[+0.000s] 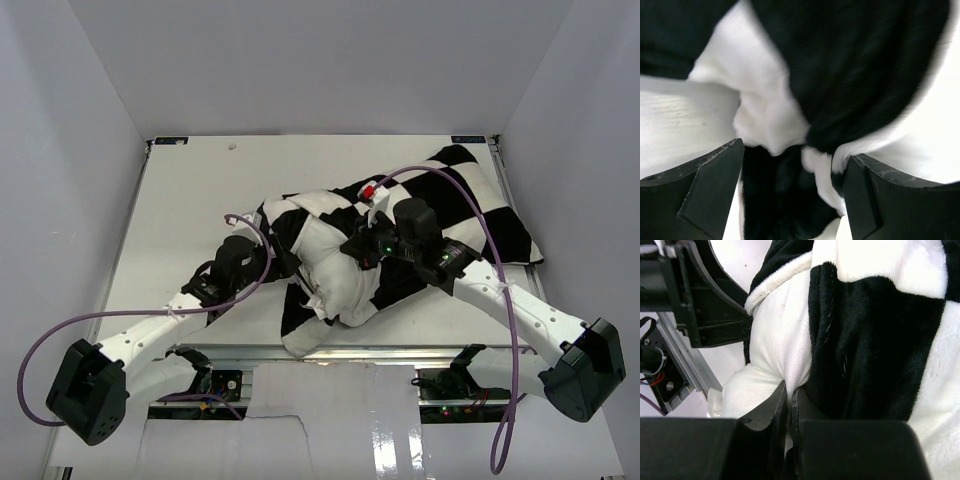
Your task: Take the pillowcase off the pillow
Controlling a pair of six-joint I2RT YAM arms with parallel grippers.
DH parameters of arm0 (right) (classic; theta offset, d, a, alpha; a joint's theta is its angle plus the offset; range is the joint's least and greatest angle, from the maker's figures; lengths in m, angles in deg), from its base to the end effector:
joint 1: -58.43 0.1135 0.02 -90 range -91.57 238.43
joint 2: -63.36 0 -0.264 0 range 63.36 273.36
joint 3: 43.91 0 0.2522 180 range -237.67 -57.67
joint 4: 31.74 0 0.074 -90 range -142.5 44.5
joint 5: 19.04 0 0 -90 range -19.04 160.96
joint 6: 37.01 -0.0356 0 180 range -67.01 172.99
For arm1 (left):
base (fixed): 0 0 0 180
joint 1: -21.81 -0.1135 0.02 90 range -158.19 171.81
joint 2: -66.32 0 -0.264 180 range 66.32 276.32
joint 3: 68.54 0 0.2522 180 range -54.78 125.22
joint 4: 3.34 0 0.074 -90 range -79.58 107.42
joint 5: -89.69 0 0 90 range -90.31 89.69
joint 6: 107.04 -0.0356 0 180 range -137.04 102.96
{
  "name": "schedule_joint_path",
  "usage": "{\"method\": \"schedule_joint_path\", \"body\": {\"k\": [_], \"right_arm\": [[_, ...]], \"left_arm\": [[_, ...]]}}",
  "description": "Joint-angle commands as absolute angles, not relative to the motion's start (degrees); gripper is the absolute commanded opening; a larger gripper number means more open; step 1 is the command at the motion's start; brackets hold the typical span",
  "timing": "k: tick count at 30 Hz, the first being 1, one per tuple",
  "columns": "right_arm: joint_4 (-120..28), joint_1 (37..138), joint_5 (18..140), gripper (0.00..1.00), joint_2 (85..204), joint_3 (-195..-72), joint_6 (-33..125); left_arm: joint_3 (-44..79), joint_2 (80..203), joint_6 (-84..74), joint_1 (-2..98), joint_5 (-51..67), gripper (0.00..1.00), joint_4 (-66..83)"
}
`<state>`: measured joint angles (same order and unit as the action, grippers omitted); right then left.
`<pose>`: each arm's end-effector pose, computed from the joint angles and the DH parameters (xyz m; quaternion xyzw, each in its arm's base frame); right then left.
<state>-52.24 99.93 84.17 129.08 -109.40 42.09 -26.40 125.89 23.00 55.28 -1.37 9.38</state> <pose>0.1933 0.1819 0.3147 -0.2787 0.7711 0.3342 0.4648 0.1853 -0.1217 0.2105 -0.0543 0.8650 -0.2921 0.4045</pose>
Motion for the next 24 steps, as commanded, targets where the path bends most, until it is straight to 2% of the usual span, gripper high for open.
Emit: {"method": "schedule_joint_path", "body": {"k": [1,8,12,13,14,19,24], "right_arm": [[-46.1,99.8,86.8,0.08,127.0,-109.4,42.3],[-42.3,99.8,88.7,0.08,126.2,-107.7,41.0],[-42.2,99.8,88.5,0.08,124.6,-106.3,40.9],[-42.5,99.8,88.3,0.08,123.2,-105.4,40.9],[-43.5,99.5,88.0,0.08,121.7,-105.0,40.9],[-48.3,96.9,88.9,0.08,116.2,-103.6,40.5],[-50.7,96.5,90.5,0.08,110.4,-101.8,40.9]], "left_arm": [[-20.2,124.0,18.5,54.9,2.3,0.85,13.0],[-17.2,130.3,17.0,54.8,4.1,0.84,12.9],[-16.6,131.7,20.7,54.7,-4.8,0.33,15.6],[-16.0,131.6,21.5,54.6,-10.2,0.11,16.7],[-15.8,131.0,22.9,54.2,-12.6,0.0,18.4],[-15.4,129.9,24.6,50.7,-22.1,0.0,20.4],[-15.9,131.4,24.6,45.8,-20.8,0.0,18.3]]}}
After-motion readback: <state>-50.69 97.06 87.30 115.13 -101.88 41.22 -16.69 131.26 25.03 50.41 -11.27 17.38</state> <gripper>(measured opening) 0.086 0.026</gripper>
